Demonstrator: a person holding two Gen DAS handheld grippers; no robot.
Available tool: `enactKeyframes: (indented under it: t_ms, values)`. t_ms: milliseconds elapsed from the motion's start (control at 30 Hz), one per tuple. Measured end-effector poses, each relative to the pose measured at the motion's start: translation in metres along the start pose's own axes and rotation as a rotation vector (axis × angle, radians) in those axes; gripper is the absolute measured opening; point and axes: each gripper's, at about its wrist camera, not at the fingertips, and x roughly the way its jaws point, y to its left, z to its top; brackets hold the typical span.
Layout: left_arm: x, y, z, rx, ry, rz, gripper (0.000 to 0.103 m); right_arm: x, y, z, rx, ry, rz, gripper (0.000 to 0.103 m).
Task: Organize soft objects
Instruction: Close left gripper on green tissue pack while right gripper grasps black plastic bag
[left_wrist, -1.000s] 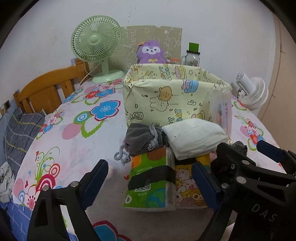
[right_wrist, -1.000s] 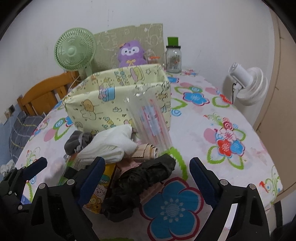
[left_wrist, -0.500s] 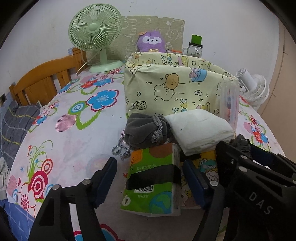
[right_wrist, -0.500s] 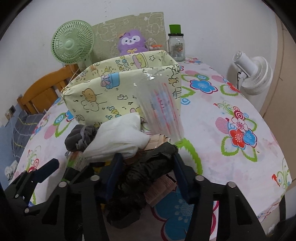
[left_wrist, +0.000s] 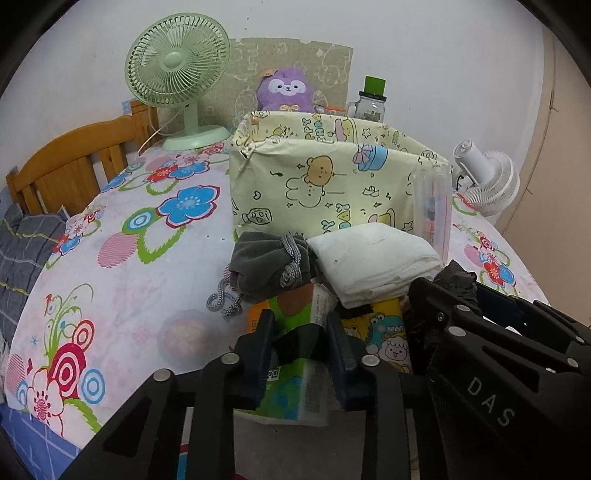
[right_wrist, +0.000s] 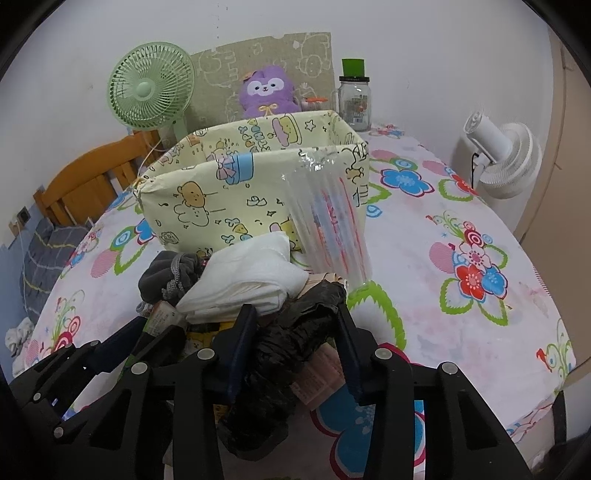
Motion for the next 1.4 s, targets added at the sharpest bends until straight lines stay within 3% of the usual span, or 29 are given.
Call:
enactKeyframes:
  t_ms: [533, 1400]
  values:
    - [-0.027, -0.017, 0.016, 0.047, -0.072, -0.008, 0.018, -0.028, -0.001, 0.015, 0.007, -0.072, 0.001, 0.045]
    - [-0.07, -0.031, 0.055, 0.067, -0.186, -0.008, 0.018, -0.08, 0.002, 0.053, 0.0, -0.194, -0.003, 0.045]
